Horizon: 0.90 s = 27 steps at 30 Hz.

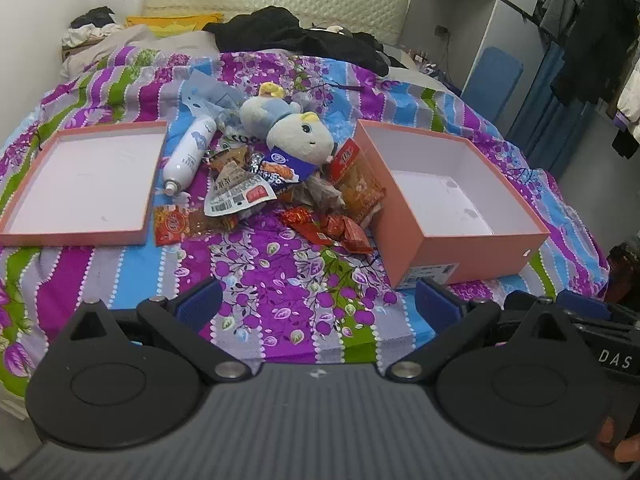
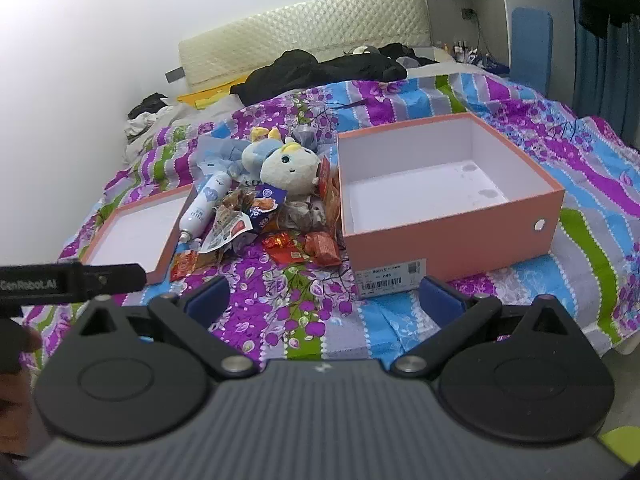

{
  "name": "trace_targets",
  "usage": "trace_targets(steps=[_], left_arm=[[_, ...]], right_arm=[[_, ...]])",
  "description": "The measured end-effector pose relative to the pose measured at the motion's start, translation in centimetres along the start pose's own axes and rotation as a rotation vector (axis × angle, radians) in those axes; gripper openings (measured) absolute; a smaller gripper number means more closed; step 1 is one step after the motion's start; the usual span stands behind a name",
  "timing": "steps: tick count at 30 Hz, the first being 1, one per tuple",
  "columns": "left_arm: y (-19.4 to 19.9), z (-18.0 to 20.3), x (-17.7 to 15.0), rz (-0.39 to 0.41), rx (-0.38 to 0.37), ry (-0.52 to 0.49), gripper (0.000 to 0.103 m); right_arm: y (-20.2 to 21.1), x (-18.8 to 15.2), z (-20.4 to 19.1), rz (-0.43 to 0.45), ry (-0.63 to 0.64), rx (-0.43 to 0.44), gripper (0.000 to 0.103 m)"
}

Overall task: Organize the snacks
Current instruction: 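Move both tools toward the snack pile beside the deep pink box, then grasp a red candy wrapper with the left tool while the right tool grasps a brown wrapper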

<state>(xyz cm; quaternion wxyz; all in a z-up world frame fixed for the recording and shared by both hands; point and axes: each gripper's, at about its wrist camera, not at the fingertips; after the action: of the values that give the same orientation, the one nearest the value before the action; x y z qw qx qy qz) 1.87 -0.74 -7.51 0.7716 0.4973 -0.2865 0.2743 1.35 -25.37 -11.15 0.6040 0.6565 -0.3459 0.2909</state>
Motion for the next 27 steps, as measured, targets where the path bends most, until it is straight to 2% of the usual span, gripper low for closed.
trace_targets(steps=[6, 9, 17, 22, 24, 25, 26, 27], left_arm=[[-1.8, -0.4, -0.2, -0.026, -0.026, 0.010, 0.103], [-2.3, -0.2, -0.4, -0.021, -0.028, -0.010, 0.103], [-3.9, -0.5, -0.5, -0.011, -0.054, -0.017, 0.103], [-5.7, -1.7, -0.3, -0.020, -0.048, -0.035, 0.102], [-6.7, -2.3, -0.2, -0.013, -0.048, -0.033, 0.102], [-7.3, -2.7, -0.2, -0.013, -0.048, -0.027, 0.102], [-7.8, -3.0, -0.1, -0.011, -0.050, -0.018, 0.102], [-8.4, -3.5, -0.1, -0.008, -0.054, -0.007, 0.102]], right_arm=[[0.0, -0.4, 0.7, 0.001, -0.014, 0.002, 0.099], [-0.2, -0.8, 0.8, -0.004, -0.008, -0.006, 0.092], [-1.6, -1.3, 0.3, 0.018, 0.046, -0.037, 0.092], [-3.0, -1.2, -0.9, 0.011, 0.097, -0.018, 0.092], [-3.6, -1.1, -1.4, 0.005, 0.132, -0.006, 0.086], [-4.0, -1.0, -1.8, -0.008, 0.158, -0.014, 0.075], [-4.5, -0.9, -2.1, -0.018, 0.178, -0.018, 0.070], [-5.0, -0.8, -2.5, -0.024, 0.195, -0.018, 0.070]])
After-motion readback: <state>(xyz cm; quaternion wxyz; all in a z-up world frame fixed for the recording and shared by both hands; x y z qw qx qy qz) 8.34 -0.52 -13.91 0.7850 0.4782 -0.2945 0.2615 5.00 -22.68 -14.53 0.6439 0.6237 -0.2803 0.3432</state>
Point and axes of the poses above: each gripper's, at about its wrist camera, not at the fingertips, and y roughly against the way its jaws point, z to its right, x to its top, and after that the axes turned 13 degrees about -x, right-handed
